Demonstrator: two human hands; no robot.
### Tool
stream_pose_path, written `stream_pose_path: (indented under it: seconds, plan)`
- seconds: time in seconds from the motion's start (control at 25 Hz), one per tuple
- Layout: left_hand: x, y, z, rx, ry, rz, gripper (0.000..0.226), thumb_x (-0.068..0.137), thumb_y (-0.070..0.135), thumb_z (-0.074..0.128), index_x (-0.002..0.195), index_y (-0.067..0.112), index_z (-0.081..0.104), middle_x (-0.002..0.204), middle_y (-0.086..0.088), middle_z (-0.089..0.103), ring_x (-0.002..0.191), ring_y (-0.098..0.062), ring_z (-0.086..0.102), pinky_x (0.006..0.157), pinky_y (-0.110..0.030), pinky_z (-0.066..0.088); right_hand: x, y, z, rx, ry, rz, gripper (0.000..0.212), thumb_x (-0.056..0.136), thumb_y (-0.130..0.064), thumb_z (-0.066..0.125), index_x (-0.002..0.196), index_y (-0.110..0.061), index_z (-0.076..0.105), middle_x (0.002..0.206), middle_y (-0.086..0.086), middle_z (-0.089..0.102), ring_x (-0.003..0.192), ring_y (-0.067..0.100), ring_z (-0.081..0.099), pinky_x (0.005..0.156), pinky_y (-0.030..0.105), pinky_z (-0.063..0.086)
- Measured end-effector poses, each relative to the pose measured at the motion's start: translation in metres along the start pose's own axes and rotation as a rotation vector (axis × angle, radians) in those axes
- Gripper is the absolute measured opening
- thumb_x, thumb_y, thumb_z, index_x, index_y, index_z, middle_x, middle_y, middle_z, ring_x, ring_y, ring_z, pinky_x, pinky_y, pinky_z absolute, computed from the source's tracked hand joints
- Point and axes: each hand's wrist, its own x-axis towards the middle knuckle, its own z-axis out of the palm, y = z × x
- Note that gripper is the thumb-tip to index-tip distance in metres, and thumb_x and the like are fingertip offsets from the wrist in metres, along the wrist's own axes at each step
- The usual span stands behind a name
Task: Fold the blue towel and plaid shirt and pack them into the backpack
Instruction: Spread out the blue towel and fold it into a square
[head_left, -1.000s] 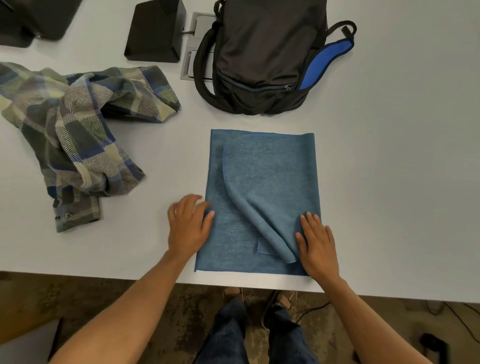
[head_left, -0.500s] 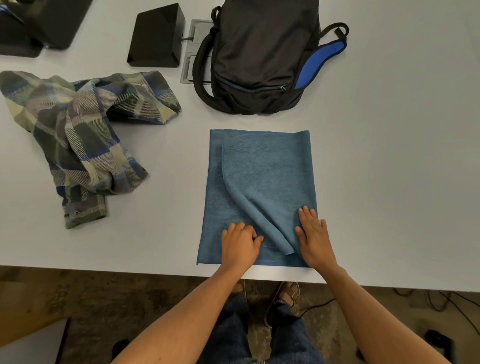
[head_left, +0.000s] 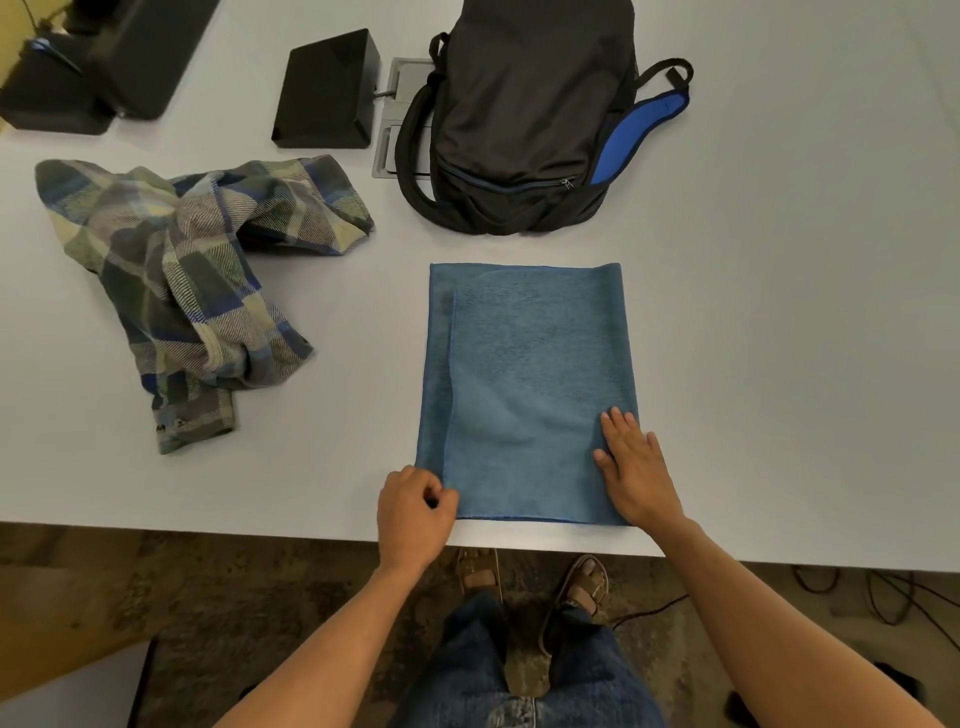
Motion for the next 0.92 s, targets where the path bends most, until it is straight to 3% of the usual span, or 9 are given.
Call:
stream_pose_path:
  seconds: [0.16,0.44,0.52,0.64,0.72,0.92]
  plan:
    - [-0.008,-0.018,-0.009,0.004,-0.026,0.021,0.027,0.085,0.017,0.067,0.065,0.022,0.05,0.071,0.011,0.051,0.075,-0.006,0.047,0.063,-0.018,0.035,-0.004,-0.003,0.002,-0.079,-0.016,-0.02,0.062,0.104,-0.047,0.026,0.157,-0.026,0.003,0.165,-0.004,-0.001,0.151,0.014,-0.004,0.122,0.042,-0.003]
    - [-0.01,-0.024,-0.005,-0.071,-0.061,-0.098,0.023,0.098,0.026,0.054,0.077,0.021,0.049,0.075,0.005,0.055,0.069,-0.009,0.053,0.059,-0.022,0.037,-0.02,-0.002,0.013,-0.18,-0.024,-0.019,0.067,0.102,-0.058,0.019,0.155,-0.032,-0.012,0.163,-0.006,-0.016,0.146,0.009,-0.022,0.122,0.042,-0.008]
    - [-0.006,-0.024,-0.008,-0.058,-0.064,-0.109,0.021,0.099,0.025,0.052,0.079,0.021,0.048,0.077,0.005,0.055,0.069,-0.007,0.052,0.057,-0.019,0.034,-0.023,-0.004,0.017,-0.164,0.005,0.014,0.069,0.101,-0.06,0.019,0.156,-0.029,-0.009,0.162,-0.005,-0.016,0.149,0.013,-0.017,0.123,0.041,-0.005]
    - [0.002,-0.027,-0.014,-0.05,-0.095,-0.105,0.02,0.097,0.02,0.055,0.078,0.016,0.05,0.078,0.003,0.054,0.07,-0.007,0.051,0.059,-0.019,0.036,-0.029,-0.008,0.022,-0.1,0.141,0.082,0.072,0.1,-0.06,0.022,0.157,-0.017,0.014,0.164,0.008,0.01,0.15,0.026,0.014,0.121,0.044,0.018]
    - [0.003,-0.032,-0.017,-0.093,-0.106,-0.089,0.02,0.096,0.015,0.056,0.077,0.014,0.05,0.077,0.0,0.054,0.07,-0.01,0.051,0.062,-0.023,0.038,-0.034,-0.009,0.024,-0.09,0.171,0.096,0.072,0.099,-0.057,0.025,0.155,-0.012,0.023,0.161,0.012,0.021,0.146,0.03,0.025,0.118,0.044,0.026]
    - [-0.002,-0.04,-0.021,-0.175,-0.097,-0.091,0.024,0.095,0.006,0.054,0.072,0.012,0.046,0.075,-0.006,0.054,0.068,-0.012,0.047,0.063,-0.027,0.04,-0.041,-0.007,0.026,-0.103,0.138,0.072,0.07,0.099,-0.055,0.023,0.157,-0.016,0.015,0.164,0.009,0.014,0.149,0.027,0.019,0.12,0.041,0.018]
